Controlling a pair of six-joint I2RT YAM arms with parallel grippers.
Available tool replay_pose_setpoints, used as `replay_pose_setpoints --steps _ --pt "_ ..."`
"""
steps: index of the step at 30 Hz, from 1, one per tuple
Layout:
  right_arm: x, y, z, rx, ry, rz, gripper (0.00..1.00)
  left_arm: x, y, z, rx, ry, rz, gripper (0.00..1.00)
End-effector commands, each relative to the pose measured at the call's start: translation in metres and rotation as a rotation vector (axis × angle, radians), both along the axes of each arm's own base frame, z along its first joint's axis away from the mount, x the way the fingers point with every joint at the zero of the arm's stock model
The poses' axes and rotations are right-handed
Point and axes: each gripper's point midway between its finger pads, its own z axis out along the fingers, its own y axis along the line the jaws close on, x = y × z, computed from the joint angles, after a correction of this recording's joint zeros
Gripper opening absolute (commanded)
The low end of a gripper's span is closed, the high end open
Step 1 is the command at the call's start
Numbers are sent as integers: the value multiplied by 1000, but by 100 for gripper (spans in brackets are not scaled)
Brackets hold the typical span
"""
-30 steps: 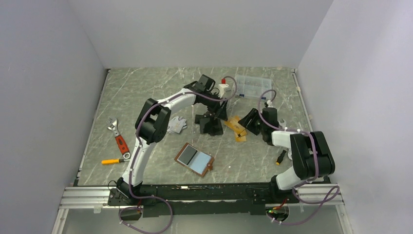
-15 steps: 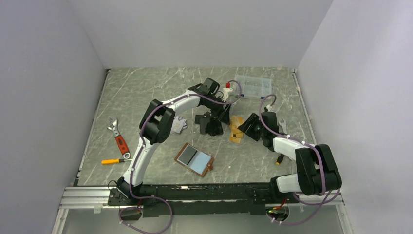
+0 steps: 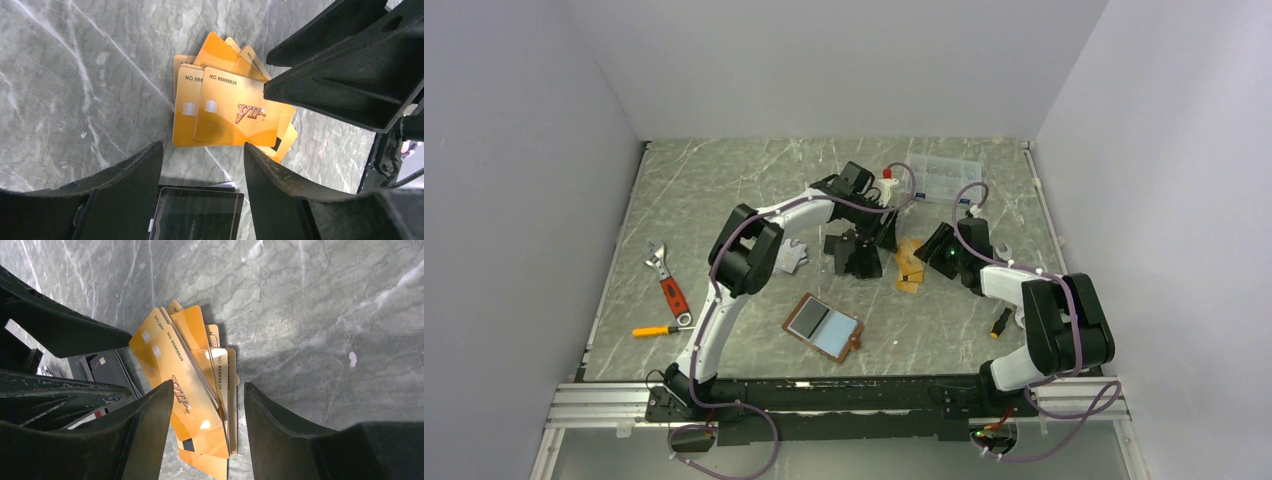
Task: Put the credit cards into the card holder
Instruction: Pick up the credit card from the storage box.
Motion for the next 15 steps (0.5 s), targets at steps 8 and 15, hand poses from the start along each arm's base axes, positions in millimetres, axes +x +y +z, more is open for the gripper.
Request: replay_pose_setpoints --steps 8,15 --pt "-8 -3 -6 9 -16 -13 56 -10 -32 1 62 -143 -39 63" --pt "-17 -5 -10 8 -5 -25 56 -27 -36 -11 72 -140 -101 62"
